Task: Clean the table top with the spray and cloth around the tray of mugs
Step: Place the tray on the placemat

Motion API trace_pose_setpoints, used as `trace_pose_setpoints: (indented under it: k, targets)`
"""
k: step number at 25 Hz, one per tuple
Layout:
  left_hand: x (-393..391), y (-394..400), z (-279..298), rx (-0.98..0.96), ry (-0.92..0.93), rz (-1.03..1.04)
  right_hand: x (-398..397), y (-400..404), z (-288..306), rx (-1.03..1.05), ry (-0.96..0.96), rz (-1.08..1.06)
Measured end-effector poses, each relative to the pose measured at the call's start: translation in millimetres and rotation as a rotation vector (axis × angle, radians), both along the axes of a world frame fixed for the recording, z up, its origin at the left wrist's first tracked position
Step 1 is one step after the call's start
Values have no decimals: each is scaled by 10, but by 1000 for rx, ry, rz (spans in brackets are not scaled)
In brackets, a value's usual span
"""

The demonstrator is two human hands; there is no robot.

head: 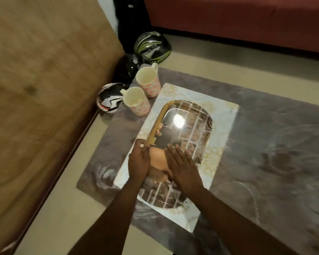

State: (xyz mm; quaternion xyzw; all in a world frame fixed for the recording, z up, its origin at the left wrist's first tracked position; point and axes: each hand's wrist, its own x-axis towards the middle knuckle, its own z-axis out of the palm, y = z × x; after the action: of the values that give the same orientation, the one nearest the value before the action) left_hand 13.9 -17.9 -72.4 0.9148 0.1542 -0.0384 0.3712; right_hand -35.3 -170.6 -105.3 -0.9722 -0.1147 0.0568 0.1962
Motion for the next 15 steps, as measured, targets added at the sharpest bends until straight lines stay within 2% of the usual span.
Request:
trace_pose_setpoints:
  k: [5, 11, 13, 15]
  targets:
    - [78, 469, -278, -33, 7, -30, 120, 450, -217, -73, 5, 38]
    - [47, 468, -329, 149, 15, -39, 95, 506, -268, -45, -74, -5]
    - [235, 511, -196, 162, -49, -20, 278, 510, -149, 24, -128, -52]
    - [591, 490, 18, 141, -194, -20, 686, 520, 41, 92, -209, -103]
